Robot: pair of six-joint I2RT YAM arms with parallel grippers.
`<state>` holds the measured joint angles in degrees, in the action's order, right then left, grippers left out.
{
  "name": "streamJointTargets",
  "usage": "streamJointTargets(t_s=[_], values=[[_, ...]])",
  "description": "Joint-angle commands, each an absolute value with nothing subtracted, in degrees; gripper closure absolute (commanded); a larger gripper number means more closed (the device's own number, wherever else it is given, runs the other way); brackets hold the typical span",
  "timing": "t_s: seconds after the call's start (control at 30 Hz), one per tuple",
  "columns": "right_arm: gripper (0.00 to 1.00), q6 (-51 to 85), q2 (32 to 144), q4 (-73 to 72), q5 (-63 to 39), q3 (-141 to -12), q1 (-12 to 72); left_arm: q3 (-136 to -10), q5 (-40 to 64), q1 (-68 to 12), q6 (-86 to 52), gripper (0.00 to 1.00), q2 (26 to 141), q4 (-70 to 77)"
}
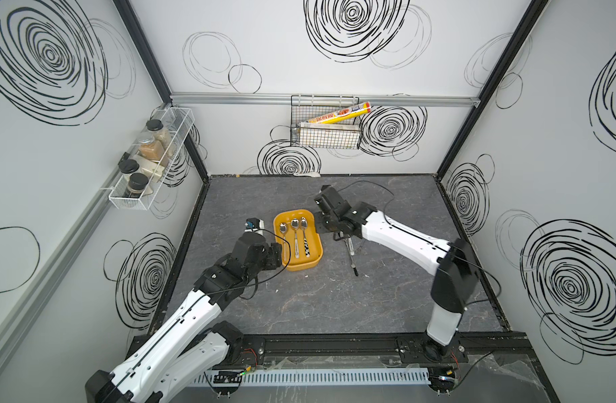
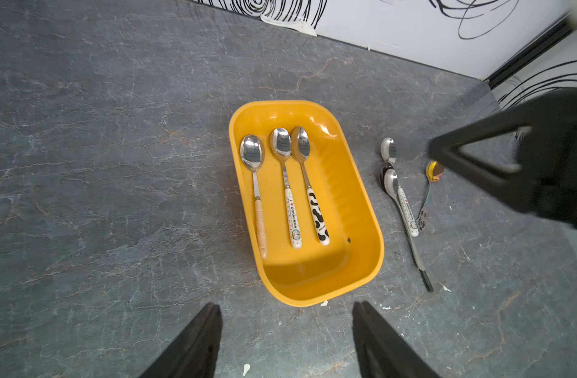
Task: Put the spoon into the storage box
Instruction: Place the spoon in the storage box, then pick up the spoon from the center of the board.
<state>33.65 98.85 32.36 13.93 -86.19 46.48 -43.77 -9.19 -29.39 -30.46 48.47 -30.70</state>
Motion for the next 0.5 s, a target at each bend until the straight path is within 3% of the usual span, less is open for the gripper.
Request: streamJointTargets(t_s=[0.0,0.17,0.47], values=[[0.69,32.2,90.5,27.5,19.2,-69.9,39.2,-46.6,-6.9,-33.2,-30.6,0.32,52.3,-26.9],[0.68,31.1,76.4,16.6,21.3,-46.3,29.0,-56.1,-17.2,-48.7,-34.3,0.31,66.5,-25.4],[0.69,32.7,71.2,10.7,24.1,-30.3,23.9,-77.0,-15.3,-51.9,-34.6,0.32,98.0,-24.7]])
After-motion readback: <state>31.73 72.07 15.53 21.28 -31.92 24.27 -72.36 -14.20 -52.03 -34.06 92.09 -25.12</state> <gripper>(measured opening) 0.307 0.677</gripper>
